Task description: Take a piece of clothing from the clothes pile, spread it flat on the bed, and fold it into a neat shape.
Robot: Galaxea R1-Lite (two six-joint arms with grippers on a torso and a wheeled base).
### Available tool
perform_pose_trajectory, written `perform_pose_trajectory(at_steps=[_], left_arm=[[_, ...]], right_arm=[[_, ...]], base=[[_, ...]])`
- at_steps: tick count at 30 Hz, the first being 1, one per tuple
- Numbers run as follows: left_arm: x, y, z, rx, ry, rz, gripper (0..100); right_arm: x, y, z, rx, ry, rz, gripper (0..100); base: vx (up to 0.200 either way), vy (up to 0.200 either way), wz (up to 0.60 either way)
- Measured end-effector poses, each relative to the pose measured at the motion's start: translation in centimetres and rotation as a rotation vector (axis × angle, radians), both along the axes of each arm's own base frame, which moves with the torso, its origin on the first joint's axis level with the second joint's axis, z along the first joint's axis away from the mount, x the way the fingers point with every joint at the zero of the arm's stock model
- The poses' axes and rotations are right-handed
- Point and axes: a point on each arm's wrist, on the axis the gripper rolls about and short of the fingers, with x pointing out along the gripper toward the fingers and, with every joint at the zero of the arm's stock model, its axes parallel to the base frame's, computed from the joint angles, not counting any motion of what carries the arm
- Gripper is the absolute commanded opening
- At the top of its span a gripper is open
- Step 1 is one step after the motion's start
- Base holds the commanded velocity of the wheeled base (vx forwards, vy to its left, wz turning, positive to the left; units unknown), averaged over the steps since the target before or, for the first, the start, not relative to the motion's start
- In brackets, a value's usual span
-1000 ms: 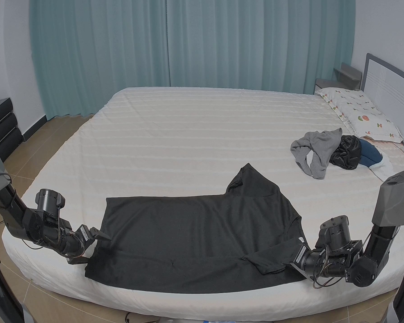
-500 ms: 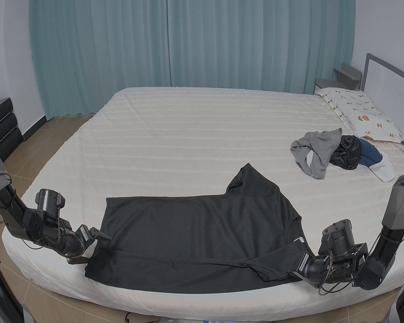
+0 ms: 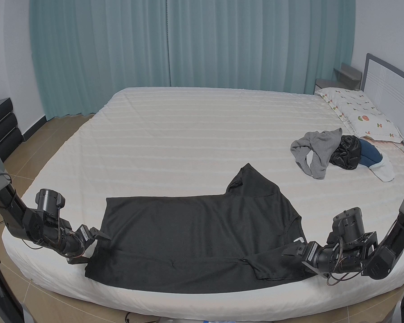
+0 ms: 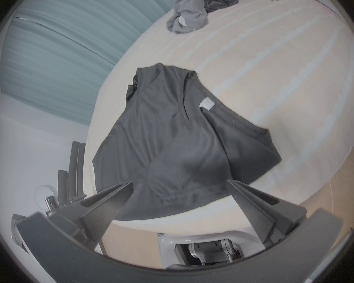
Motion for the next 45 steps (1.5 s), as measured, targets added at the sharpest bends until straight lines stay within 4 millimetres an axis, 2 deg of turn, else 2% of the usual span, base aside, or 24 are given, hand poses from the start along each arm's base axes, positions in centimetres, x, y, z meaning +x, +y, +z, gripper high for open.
perform_pose_trajectory(at_steps=[5,15,18,24,45], left_arm=[[0.1,0.0,0.0,0.006,-0.002,0.002,100],[0.2,-0.1,0.1,0.062,0.000,0.022,100],[0.3,-0.1,0.1,0.067,0.005,0.035,100],[0.6,0.0,0.2,0.058,0.004,0.056,100],[0.4,-0.3,0.3,0.052,0.003,0.052,100]], right_arm=[[1.2,-0.9,0.5,0.035,-0.035,-0.027,100],[2.1,-2.3,0.7,0.114,-0.048,-0.036,100],[2.1,-2.4,0.6,0.115,-0.046,-0.040,100],[2.1,-2.5,0.6,0.115,-0.045,-0.042,100],[2.6,-2.5,0.8,0.120,-0.061,-0.047,100]], base=[[0.000,0.000,0.00],[0.000,0.000,0.00],[0.000,0.000,0.00],[0.000,0.200,0.00],[0.000,0.000,0.00]])
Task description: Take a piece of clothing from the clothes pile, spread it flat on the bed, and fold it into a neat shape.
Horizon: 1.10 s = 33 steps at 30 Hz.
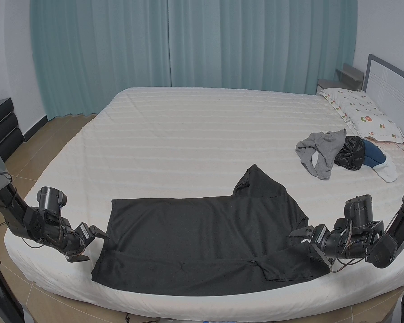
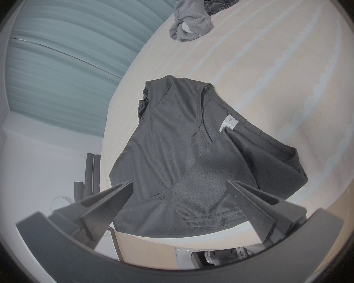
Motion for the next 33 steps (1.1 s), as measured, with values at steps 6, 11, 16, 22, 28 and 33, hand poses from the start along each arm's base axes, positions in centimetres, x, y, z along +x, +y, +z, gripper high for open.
perform_pose_trajectory(at_steps=[6,11,16,22,28,33], left_arm=[[-0.1,-0.1,0.3,-0.001,-0.009,-0.001,100],[-0.1,-0.3,1.2,-0.017,-0.033,0.024,100],[0.5,-0.6,2.3,-0.033,-0.071,0.039,100],[0.8,-1.0,2.7,-0.027,-0.095,0.011,100],[1.6,-1.4,3.4,-0.017,-0.135,-0.014,100],[3.0,-1.4,3.7,0.003,-0.175,-0.042,100]], right_arm=[[0.1,0.0,0.1,0.001,-0.004,-0.001,100],[0.2,0.0,0.1,0.002,-0.005,-0.001,100],[0.2,0.0,0.1,0.002,-0.005,-0.002,100],[0.2,0.0,0.0,0.001,-0.005,0.000,100],[0.2,0.0,0.0,0.000,-0.002,0.000,100],[0.2,0.1,-0.2,-0.003,0.004,0.003,100]], base=[[0.000,0.000,0.00],[0.000,0.000,0.00],[0.000,0.000,0.00],[0.100,0.000,0.00],[0.000,0.000,0.00],[0.000,0.000,0.00]])
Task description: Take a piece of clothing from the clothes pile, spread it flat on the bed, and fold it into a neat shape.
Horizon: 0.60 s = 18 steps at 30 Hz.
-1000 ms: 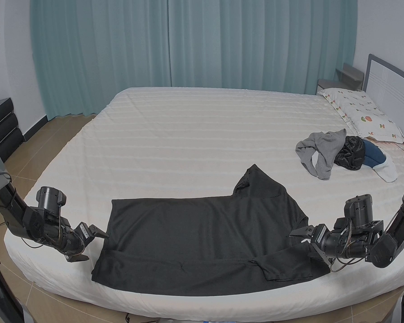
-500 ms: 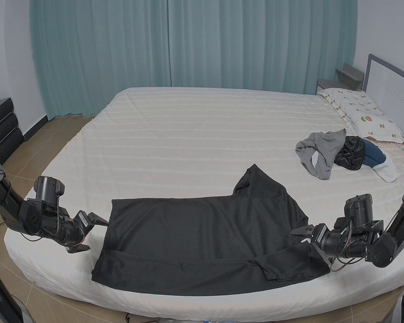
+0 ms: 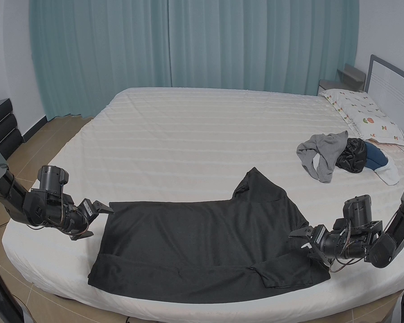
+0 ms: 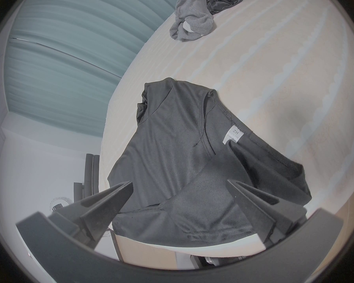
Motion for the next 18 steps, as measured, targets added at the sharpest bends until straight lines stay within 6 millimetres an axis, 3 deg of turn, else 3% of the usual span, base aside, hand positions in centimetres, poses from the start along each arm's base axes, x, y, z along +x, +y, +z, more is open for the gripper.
perform_pose_trajectory(at_steps=[7,18], left_arm=[[2.1,0.0,-0.6,0.037,-0.031,-0.050,100],[7.4,0.5,-2.6,0.108,-0.127,-0.117,100]], right_arm=[[0.0,0.1,-0.1,0.000,0.005,0.003,100],[0.0,0.1,-0.3,0.009,0.014,0.016,100]], base=[[0.000,0.000,0.00],[0.000,0.000,0.00]])
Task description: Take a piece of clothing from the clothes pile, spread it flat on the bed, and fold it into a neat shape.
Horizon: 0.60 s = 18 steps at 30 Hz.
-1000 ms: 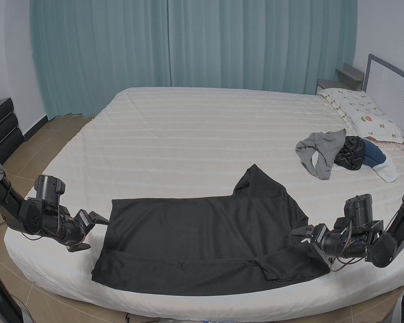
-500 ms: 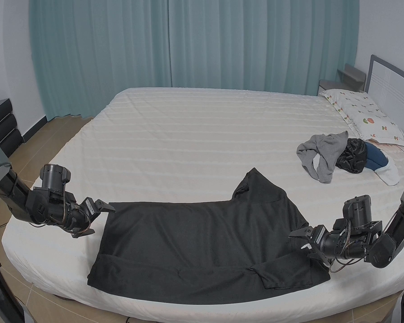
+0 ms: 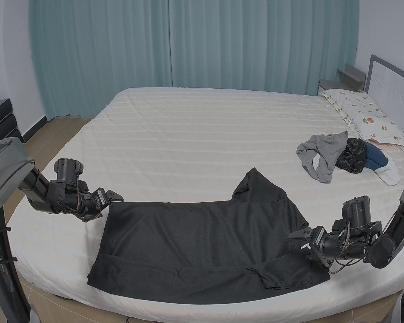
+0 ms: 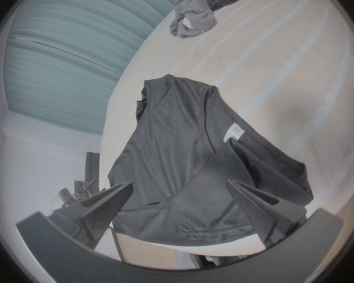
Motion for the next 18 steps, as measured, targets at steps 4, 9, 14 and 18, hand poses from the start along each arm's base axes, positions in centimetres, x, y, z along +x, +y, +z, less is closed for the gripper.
perform_pose_trajectory(at_steps=[4,9,14,18], left_arm=[[1.7,0.2,-1.2,0.040,-0.075,-0.034,100],[3.7,0.5,-2.6,0.065,-0.137,-0.049,100],[5.1,0.8,-3.7,0.065,-0.176,-0.051,100],[5.3,1.0,-4.6,0.061,-0.174,-0.049,100]], right_arm=[[0.0,0.0,0.0,0.001,0.001,0.001,100],[0.1,0.0,-0.1,0.001,0.003,0.002,100],[0.1,0.0,-0.2,-0.001,0.007,0.001,100],[0.4,0.0,-0.2,-0.001,0.001,0.001,100]], base=[[0.000,0.000,0.00],[0.000,0.000,0.00],[0.000,0.000,0.00],[0.000,0.000,0.00]])
